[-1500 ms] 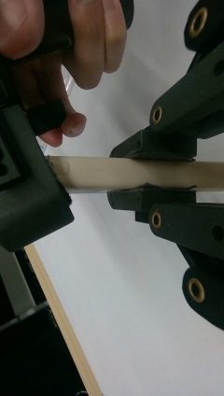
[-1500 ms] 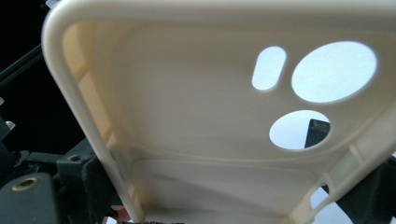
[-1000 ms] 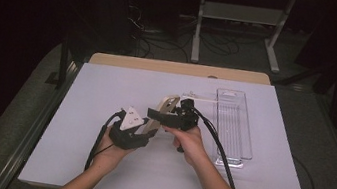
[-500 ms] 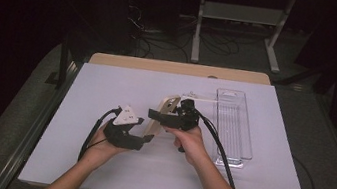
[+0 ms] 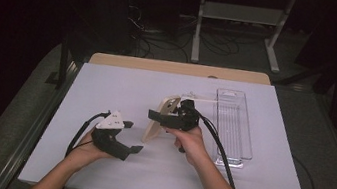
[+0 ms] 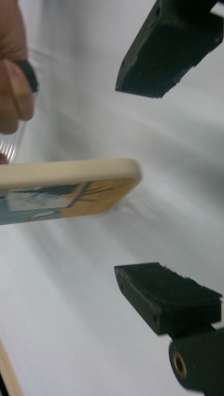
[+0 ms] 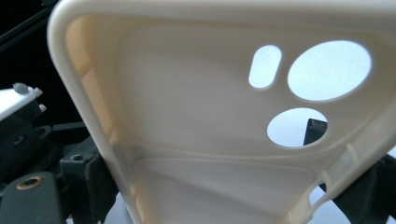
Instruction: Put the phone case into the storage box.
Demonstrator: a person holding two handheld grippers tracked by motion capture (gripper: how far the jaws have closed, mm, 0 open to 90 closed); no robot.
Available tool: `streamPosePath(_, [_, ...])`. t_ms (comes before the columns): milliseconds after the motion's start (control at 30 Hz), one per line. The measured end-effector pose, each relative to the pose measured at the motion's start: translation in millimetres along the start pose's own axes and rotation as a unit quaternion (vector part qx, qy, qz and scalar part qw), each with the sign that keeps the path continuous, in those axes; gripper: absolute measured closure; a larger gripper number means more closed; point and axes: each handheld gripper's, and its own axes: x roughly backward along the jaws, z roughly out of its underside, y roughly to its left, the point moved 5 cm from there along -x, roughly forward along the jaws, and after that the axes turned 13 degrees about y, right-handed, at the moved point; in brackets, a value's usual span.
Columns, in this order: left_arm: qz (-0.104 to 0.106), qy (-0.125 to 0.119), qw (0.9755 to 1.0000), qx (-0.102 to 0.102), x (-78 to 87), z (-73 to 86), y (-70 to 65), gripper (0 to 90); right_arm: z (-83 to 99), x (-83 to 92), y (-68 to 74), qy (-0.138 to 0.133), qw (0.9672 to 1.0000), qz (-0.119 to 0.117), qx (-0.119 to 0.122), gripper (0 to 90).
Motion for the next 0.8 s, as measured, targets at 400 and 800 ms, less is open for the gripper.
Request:
streamPosePath(400, [0.014, -0.017, 0.9997, 0.014, 12.3, 28.8, 0.4, 2.0, -1.0, 3.0, -0.1, -0.001, 1.0000, 0.007, 0.005, 9.5])
streamPosePath(800, [0.023, -0.007, 0.9997, 0.009, 7.1, 39.4, -5.4, 0.0, -5.0, 10.6, 0.7, -0.003, 0.9997, 0.017, 0.018, 9.6])
